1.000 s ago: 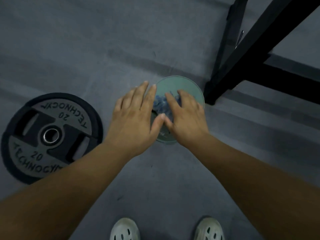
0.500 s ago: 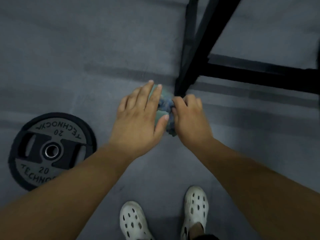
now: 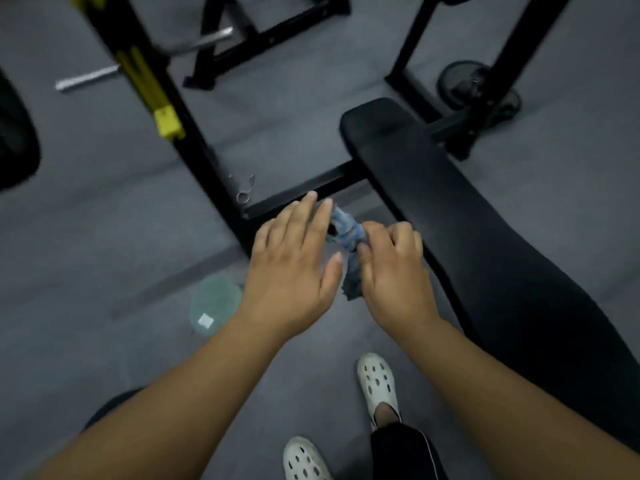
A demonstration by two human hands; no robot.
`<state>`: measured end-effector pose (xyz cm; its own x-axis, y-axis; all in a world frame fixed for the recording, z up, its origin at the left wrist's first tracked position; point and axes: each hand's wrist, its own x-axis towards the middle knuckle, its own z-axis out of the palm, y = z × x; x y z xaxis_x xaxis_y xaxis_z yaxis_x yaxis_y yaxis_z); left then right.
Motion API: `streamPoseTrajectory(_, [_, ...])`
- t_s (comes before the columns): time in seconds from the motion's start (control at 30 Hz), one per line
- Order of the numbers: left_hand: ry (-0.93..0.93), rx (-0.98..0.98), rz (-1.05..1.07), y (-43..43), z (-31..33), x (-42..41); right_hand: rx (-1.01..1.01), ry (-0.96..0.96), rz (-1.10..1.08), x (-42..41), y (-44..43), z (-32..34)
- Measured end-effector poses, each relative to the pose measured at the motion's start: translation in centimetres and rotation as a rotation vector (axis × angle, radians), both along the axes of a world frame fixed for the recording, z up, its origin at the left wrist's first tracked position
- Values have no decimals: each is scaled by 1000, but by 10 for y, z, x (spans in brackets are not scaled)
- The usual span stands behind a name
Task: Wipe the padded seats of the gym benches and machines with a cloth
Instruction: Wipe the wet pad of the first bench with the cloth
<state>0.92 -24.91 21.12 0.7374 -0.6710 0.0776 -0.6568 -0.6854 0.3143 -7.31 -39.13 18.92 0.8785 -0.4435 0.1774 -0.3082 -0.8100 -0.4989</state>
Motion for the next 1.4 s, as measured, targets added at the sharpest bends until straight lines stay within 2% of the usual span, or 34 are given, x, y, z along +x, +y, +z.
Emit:
streamPoseTrajectory(0.2, [-41,19,-215,-114,53,3,13,-46,-230,-32,-84,51])
streamPoseTrajectory(0.33, [-79,36,-285,-177,66,21,64,-60,-286,-29,-142,63])
streamPoseTrajectory(0.7, [-102,181,-242,-254,23,114,145,-39,-298,55,-242,21])
streamPoseTrajectory(0.93, [-38,224,-264,-294,-50,208,154,-24,-339,149,-274,-43])
streamPoseTrajectory(1.13, [-19,206,-227,-332,-144,300,163,-38,-398,237,-316,-135])
streamPoseTrajectory(1.3, [14,157,-176,-366,-232,350,21,-63,-318,304,-359,-210])
streamPoseTrajectory(1.4, [-10,117,-185,-381,-284,375,-72,33,-266,348,-383,-259])
